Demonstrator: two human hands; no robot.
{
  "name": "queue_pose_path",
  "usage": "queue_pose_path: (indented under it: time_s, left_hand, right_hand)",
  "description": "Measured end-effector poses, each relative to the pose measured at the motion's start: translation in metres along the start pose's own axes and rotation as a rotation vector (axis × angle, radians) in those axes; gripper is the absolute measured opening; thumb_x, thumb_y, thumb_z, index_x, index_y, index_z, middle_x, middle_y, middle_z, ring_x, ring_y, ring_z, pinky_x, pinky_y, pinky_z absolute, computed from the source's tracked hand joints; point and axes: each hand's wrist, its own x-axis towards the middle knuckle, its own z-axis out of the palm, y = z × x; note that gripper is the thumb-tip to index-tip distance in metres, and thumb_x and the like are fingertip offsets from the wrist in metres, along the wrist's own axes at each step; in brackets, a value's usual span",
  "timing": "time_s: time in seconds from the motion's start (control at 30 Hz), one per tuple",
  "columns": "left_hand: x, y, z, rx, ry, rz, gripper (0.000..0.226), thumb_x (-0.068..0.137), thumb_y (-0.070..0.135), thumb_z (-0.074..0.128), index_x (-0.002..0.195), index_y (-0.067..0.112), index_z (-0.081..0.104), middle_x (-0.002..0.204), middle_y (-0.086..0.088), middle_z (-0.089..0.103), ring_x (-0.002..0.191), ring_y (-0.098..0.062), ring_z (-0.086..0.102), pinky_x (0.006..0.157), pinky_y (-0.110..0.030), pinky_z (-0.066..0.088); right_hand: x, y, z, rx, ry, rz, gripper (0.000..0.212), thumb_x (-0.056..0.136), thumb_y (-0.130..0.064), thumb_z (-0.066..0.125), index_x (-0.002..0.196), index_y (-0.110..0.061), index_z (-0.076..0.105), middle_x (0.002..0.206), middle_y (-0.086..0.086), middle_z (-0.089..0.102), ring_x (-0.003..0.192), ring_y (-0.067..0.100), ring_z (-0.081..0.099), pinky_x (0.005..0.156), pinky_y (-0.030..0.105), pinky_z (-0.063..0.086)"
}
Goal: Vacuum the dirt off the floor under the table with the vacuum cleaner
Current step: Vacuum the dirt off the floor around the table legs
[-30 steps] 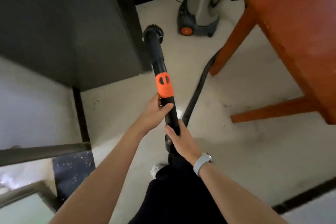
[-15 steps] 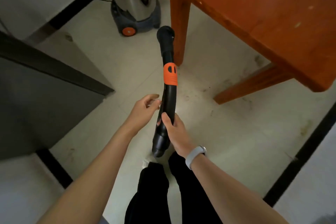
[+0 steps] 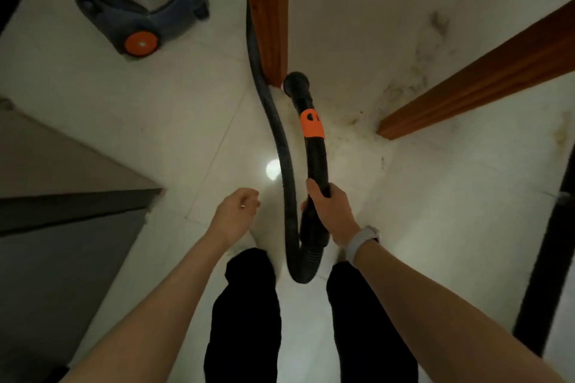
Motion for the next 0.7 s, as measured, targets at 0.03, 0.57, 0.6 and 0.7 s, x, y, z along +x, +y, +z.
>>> queue_pose_path:
  time_s: [0.03, 0.57, 0.6, 0.7]
  left_hand:
    - [0.019, -0.01, -0.001, 0.057, -0.007, 0.014, 0.022, 0.098, 0.012, 0.045, 0.115, 0.009, 0.059, 0.116, -0.014, 0.064, 0.104, -0.027, 0.06, 0.093, -0.029, 0.044]
    - [0.339, -0.084, 0.107, 1.121, -0.17, 0.613, 0.065, 0.098, 0.024, 0.041, 0.152, 0.02, 0.005, 0.16, -0.003, -0.005, 0.147, -0.025, -0.005, 0.118, -0.043, 0.016]
    - [0.352, -0.084, 0.114, 1.22, -0.187, 0.654, 0.067, 0.098, 0.027, 0.041, 0.152, 0.023, 0.001, 0.16, -0.001, -0.011, 0.146, -0.026, -0.012, 0.118, -0.047, 0.011]
    - [0.383, -0.084, 0.13, 1.386, -0.205, 0.751, 0.068, 0.097, 0.048, 0.037, 0.152, 0.029, 0.002, 0.16, 0.002, -0.012, 0.144, -0.028, -0.02, 0.115, -0.055, -0.001]
  right_hand:
    - [0.014, 0.004, 0.002, -0.036, 0.02, -0.037, 0.021, 0.093, -0.035, 0.055, 0.084, -0.017, 0.052, 0.081, 0.014, 0.067, 0.072, 0.025, 0.065, 0.072, 0.036, 0.055]
    - [0.242, 0.043, -0.002, 0.059, -0.144, -0.177, 0.025, 0.097, -0.028, 0.048, 0.1, -0.003, 0.05, 0.069, 0.011, 0.059, 0.054, 0.024, 0.063, 0.056, 0.031, 0.056]
    - [0.249, 0.042, 0.0, 0.041, -0.145, -0.188, 0.026, 0.097, -0.028, 0.049, 0.1, -0.003, 0.05, 0.069, 0.012, 0.06, 0.057, 0.026, 0.063, 0.059, 0.033, 0.056]
    - [0.267, 0.043, 0.012, -0.05, -0.085, -0.223, 0.029, 0.094, -0.034, 0.052, 0.092, -0.005, 0.055, 0.079, 0.018, 0.062, 0.077, 0.039, 0.066, 0.08, 0.049, 0.056]
